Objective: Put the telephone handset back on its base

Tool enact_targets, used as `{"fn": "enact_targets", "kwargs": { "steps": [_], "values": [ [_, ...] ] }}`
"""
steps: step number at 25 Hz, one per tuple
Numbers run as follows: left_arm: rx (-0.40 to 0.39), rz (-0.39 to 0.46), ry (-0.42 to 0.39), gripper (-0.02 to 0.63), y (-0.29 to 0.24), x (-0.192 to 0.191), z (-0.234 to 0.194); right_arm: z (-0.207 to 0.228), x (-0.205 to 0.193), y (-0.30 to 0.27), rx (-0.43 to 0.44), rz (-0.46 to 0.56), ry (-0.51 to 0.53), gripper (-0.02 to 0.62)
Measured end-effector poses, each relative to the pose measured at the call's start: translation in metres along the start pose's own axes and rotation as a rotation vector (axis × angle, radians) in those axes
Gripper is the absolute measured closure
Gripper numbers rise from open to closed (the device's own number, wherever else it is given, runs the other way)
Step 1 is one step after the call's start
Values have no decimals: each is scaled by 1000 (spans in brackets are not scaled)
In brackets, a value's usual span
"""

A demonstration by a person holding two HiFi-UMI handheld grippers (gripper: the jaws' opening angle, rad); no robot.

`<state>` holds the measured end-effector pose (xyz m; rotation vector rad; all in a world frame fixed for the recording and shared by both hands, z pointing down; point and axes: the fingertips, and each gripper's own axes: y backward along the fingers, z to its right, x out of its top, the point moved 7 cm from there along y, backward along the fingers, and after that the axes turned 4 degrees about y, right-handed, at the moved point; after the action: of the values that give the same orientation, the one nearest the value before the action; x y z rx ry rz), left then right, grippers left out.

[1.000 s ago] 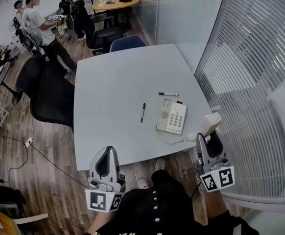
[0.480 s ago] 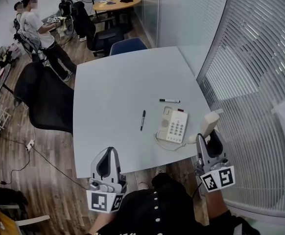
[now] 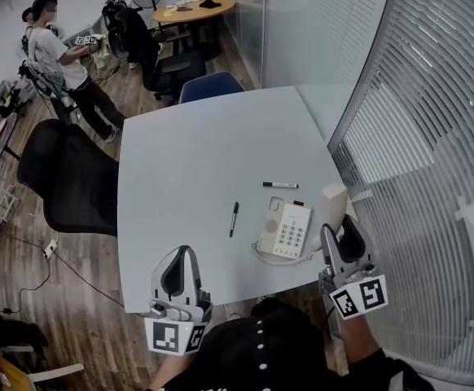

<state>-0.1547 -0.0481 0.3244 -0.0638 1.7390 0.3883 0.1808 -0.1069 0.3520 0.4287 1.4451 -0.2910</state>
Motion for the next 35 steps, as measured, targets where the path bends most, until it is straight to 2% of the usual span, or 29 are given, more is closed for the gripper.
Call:
{"fn": "enact_targets", "kwargs": {
  "steps": [12,19,25,30,35],
  "values": [
    [67,-36,-10,592,-48,-17,2,29,-16,-51,72,-45,-46,377],
    [112,-69,-5,592,-59,-21,-1,33,-24,-72,105,-71,-91,377],
    [98,-115,9,592,-62,-29,-18,18,-38,-79,84,-116,-121,379],
    [53,-164,33,592,-66,-31,-41,-3,-47,-79,21,-170,-154,379],
    [25,-219,53,592,-64,-44,-57,-20,-76,-76,-33,-240,-210,379]
  ]
}}
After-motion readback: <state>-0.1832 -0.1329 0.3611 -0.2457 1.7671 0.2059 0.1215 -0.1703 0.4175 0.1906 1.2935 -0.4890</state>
